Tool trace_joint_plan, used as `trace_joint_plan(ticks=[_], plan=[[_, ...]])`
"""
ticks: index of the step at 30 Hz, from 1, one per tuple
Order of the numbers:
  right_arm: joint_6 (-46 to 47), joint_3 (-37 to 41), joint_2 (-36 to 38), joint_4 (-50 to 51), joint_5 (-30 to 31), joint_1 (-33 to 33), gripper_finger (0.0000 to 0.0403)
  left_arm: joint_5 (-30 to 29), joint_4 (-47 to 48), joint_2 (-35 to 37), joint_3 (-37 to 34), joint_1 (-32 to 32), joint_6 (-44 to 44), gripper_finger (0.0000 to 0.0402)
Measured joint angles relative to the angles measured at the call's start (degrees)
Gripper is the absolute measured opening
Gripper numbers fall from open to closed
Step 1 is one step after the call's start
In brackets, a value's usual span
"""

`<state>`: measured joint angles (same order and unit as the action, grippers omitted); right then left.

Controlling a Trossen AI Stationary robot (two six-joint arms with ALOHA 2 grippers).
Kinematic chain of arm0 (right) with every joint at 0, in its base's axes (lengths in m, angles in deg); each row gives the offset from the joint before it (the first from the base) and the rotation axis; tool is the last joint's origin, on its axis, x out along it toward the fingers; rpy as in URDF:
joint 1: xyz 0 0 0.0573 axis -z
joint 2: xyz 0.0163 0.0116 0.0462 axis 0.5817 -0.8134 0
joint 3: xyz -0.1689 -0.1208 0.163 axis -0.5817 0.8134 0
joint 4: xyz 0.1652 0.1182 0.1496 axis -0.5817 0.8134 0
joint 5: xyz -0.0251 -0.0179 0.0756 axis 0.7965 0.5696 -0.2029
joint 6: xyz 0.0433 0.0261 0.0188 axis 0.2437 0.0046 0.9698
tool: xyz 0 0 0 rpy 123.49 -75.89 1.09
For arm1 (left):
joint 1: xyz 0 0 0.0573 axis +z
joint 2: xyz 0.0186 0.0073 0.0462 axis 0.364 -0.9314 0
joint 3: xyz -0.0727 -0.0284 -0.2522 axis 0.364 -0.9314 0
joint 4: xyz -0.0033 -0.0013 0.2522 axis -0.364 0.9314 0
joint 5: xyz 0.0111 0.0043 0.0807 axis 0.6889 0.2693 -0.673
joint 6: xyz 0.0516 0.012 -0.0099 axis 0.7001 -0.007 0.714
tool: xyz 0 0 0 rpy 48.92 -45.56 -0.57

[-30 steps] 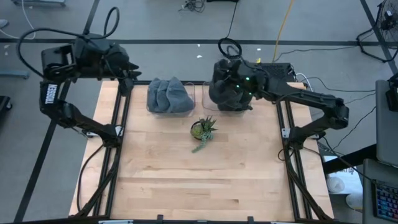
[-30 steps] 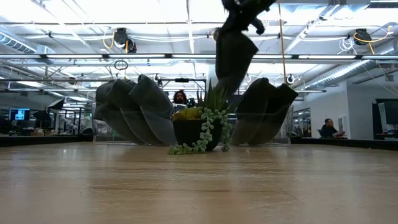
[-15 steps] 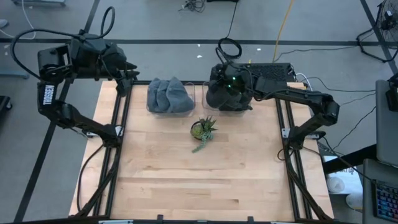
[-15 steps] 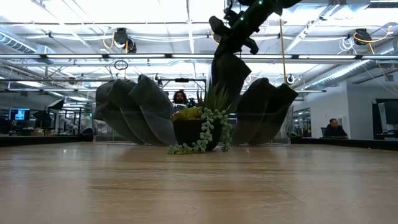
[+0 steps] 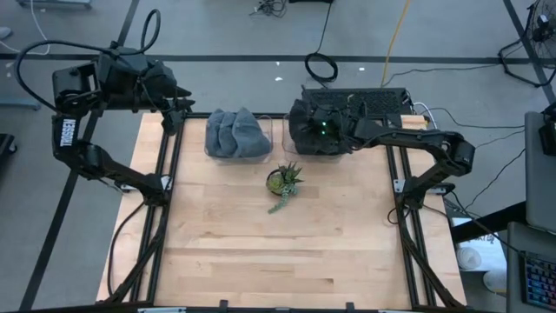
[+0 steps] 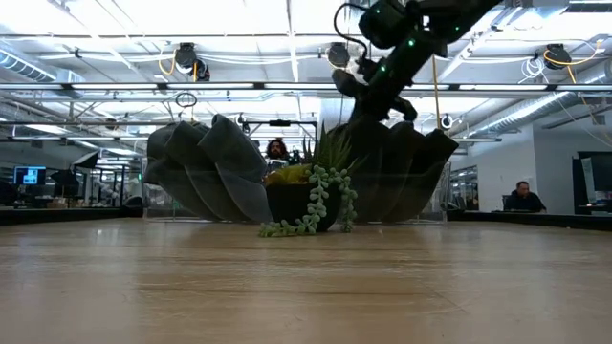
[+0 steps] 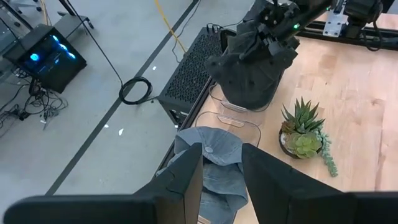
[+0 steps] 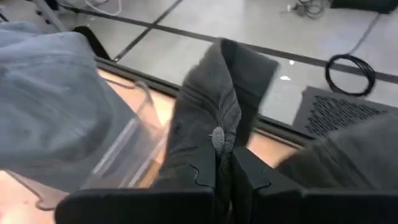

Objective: Pick & Place hat
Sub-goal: Put the black cap into the right transparent bin

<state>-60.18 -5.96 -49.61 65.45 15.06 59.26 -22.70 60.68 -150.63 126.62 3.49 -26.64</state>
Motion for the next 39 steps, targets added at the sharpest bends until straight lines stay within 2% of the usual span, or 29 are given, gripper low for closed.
trace_joint_plan(ticks=[7,12,18,22,27,32,39], plan=[[1.1,2.2,0.2,0.1,1.0,0.7,0.0003,0.0,0.0,0.0,0.0,0.0,-1.0,0.012],[1.2,2.1,3.2,2.0,2.7,0.7,0.0003,0.0,0.0,0.0,0.0,0.0,-1.0,0.012],[2.5,2.0,9.0,13.4,7.2,0.7,0.0003,0.0,0.0,0.0,0.0,0.0,-0.5,0.012],[2.6,2.1,9.1,18.4,3.8,0.7,0.0003,0.1,-0.1,-0.2,0.0,0.0,-0.4,0.012],[1.2,2.1,8.3,15.1,0.7,0.7,0.0018,0.2,-0.4,-0.5,0.0,0.0,-0.4,0.012],[-2.6,2.1,9.4,11.3,0.5,0.7,0.0048,0.6,-0.3,-0.8,0.0,0.0,-0.9,0.012],[-8.5,2.1,15.3,4.5,-0.5,0.6,0.0132,3.2,-0.3,-0.9,0.0,0.0,-2.3,0.012]])
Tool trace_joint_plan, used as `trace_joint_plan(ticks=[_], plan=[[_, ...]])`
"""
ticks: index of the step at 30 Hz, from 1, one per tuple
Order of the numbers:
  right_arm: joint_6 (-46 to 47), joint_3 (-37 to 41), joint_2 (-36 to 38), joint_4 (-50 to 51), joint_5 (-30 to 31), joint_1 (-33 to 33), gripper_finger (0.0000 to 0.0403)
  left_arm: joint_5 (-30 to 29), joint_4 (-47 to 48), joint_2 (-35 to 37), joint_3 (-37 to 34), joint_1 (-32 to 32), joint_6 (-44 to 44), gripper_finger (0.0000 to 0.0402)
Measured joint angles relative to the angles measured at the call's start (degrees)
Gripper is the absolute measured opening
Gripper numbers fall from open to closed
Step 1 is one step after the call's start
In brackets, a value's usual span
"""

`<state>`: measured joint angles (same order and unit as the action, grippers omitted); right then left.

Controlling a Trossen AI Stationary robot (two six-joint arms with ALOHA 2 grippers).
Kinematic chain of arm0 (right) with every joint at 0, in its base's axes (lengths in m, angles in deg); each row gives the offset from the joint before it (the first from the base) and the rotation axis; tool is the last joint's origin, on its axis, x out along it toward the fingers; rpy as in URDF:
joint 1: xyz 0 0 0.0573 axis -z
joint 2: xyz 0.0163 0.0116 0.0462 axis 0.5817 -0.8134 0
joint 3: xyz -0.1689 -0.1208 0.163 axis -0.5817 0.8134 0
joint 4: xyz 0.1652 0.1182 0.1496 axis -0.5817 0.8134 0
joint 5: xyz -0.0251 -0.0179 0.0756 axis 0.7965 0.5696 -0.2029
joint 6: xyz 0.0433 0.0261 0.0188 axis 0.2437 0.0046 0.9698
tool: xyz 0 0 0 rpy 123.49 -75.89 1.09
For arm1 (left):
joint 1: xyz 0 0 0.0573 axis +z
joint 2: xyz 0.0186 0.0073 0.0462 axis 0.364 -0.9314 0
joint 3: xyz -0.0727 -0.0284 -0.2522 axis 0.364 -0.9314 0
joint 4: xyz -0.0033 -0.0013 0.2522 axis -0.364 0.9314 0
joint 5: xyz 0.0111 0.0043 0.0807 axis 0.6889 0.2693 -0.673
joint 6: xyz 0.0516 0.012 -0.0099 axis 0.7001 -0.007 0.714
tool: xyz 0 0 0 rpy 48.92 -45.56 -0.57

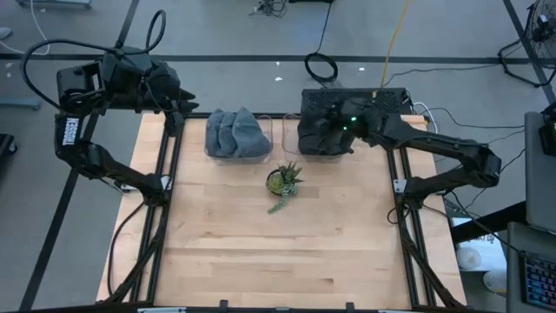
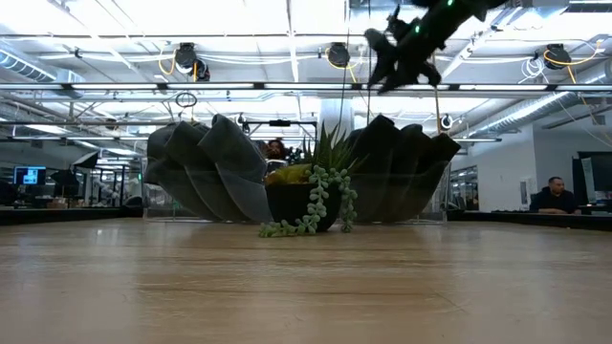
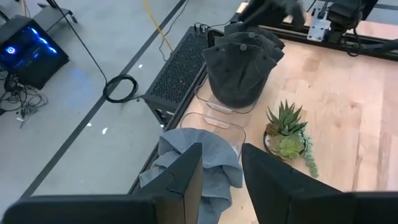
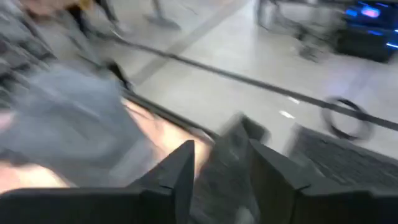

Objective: Pick & Place hat
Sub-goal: Put the black cap into the right transparent bin

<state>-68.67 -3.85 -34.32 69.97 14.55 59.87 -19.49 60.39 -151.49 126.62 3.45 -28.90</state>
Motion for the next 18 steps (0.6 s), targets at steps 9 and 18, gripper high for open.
trace_joint_plan(ticks=[9,18], plan=[[0.7,-0.1,-3.4,-7.6,-8.2,0.0,0.0106,0.0,0.0,-0.1,0.0,0.0,0.8,0.012],[-1.2,-5.9,-17.9,-11.5,-17.3,1.1,0.0007,-0.2,0.0,-0.1,0.0,0.0,0.9,0.012]])
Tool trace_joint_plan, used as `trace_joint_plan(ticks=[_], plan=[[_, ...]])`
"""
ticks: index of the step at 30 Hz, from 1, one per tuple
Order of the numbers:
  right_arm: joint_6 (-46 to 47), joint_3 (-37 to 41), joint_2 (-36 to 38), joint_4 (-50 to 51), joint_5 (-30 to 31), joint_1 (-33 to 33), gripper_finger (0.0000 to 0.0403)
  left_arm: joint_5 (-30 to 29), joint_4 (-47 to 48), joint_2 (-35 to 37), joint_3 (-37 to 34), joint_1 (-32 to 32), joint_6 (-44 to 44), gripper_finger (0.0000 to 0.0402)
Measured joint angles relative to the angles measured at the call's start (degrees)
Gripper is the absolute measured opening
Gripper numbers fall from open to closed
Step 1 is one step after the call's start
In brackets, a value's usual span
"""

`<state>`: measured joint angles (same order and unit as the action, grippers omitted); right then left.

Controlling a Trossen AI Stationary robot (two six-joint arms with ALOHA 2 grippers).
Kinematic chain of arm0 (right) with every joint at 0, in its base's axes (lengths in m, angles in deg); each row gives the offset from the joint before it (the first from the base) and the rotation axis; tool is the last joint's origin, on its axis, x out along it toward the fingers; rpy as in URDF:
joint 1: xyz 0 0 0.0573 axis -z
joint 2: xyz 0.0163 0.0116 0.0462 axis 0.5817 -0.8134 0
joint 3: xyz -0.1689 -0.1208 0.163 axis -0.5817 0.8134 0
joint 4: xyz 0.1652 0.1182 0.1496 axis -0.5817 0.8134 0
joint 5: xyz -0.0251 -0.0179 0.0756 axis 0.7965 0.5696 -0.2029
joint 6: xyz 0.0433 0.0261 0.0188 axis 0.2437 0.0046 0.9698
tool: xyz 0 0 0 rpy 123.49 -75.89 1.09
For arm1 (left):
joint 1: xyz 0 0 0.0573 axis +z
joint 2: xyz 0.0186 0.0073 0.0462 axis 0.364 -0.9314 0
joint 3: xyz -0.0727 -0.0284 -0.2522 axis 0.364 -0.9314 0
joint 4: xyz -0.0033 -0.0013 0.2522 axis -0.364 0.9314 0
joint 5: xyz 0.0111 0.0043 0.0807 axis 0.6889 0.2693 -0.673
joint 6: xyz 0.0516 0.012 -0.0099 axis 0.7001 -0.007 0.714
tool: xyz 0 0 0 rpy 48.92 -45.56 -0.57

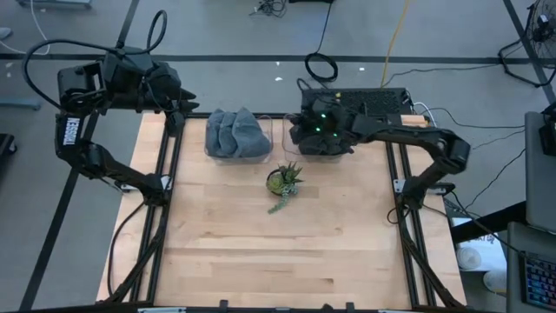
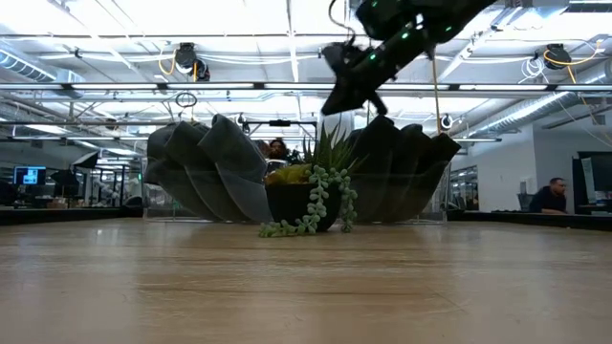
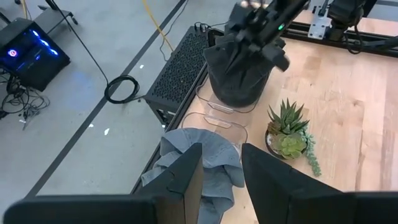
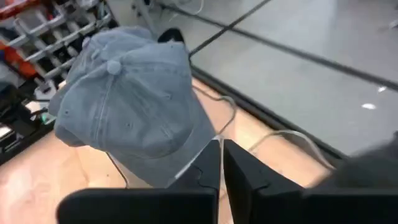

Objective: Pick & Place hat
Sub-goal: Put the black cap into the right transparent bin

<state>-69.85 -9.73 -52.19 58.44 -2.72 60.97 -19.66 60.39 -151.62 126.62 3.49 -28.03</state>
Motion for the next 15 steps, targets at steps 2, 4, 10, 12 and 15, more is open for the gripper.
trace_joint_plan(ticks=[2,4,10,12,15], plan=[[0.5,-1.9,-2.9,1.0,-1.6,0.8,0.0006,0.0,0.0,0.0,0.0,0.0,0.0,0.012],[1.1,-2.3,-4.6,3.4,-2.4,1.8,0.0002,0.0,0.1,0.0,0.0,0.0,0.0,0.012],[3.3,-2.0,-4.2,13.1,0.1,4.0,0.0,0.0,0.3,0.0,0.0,0.0,-0.1,0.012],[3.5,-0.9,-3.1,14.6,1.8,4.1,0.0,0.0,0.3,0.1,0.0,0.0,-0.1,0.012],[6.1,0.5,-2.5,15.8,1.9,4.5,0.0,0.0,0.3,0.1,0.0,0.0,0.9,0.012]])
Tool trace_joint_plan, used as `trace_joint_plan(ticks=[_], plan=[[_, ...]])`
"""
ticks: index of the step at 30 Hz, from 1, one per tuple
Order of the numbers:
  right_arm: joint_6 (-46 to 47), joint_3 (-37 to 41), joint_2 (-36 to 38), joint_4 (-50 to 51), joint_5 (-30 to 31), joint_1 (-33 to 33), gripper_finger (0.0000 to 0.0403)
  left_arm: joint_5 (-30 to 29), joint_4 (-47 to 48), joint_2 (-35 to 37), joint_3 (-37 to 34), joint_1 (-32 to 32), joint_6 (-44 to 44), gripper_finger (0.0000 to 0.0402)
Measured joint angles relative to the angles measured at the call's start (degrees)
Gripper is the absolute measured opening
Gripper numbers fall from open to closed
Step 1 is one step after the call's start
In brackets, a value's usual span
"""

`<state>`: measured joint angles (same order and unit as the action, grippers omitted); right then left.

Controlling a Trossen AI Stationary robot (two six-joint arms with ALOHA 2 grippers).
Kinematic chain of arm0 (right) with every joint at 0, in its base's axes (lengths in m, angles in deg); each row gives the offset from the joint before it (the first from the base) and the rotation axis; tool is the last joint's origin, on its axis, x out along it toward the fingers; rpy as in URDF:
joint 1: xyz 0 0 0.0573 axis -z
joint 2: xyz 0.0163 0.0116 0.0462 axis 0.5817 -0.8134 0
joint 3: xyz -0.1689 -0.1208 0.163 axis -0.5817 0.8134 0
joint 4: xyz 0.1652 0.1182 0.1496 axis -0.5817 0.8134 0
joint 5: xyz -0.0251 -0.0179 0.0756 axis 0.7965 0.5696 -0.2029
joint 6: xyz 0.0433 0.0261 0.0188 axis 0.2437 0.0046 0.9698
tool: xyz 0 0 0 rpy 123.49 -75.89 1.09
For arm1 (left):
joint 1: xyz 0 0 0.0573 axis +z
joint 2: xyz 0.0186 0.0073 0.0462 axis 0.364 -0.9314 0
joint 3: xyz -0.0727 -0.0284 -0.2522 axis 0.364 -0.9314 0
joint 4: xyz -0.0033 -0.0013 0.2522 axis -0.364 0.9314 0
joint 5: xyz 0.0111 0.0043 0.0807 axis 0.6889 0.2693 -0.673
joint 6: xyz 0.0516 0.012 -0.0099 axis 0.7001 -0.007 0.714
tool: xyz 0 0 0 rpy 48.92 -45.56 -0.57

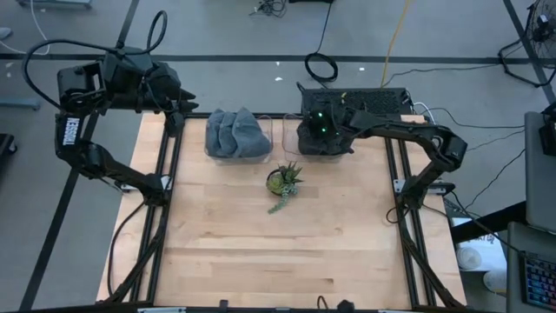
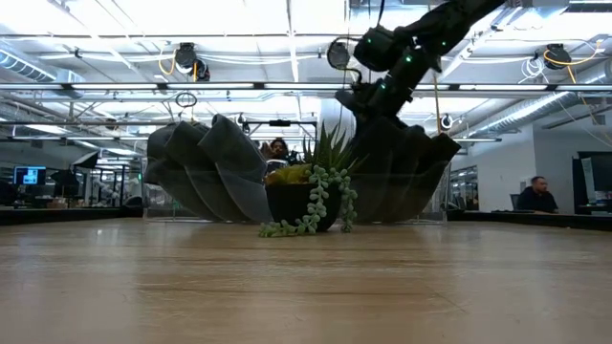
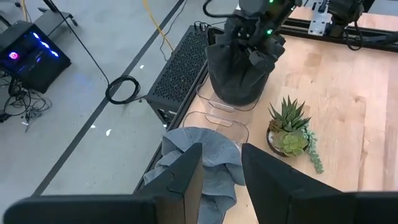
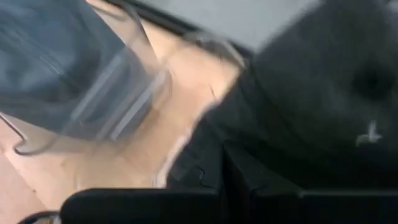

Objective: Pick & Place hat
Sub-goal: Put the black cap into the right transparent bin, then return to Home Position

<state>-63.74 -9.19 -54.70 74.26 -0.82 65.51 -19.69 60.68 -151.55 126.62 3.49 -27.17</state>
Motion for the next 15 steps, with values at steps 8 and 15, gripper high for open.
trace_joint_plan(ticks=[8,15], plan=[[5.6,6.4,0.2,-3.7,-2.7,0.0,0.0,0.0,0.0,0.0,0.0,0.0,0.4,0.012],[2.6,6.2,7.4,-4.7,-1.0,0.1,0.0,0.0,0.0,0.0,0.0,0.0,0.6,0.012]])
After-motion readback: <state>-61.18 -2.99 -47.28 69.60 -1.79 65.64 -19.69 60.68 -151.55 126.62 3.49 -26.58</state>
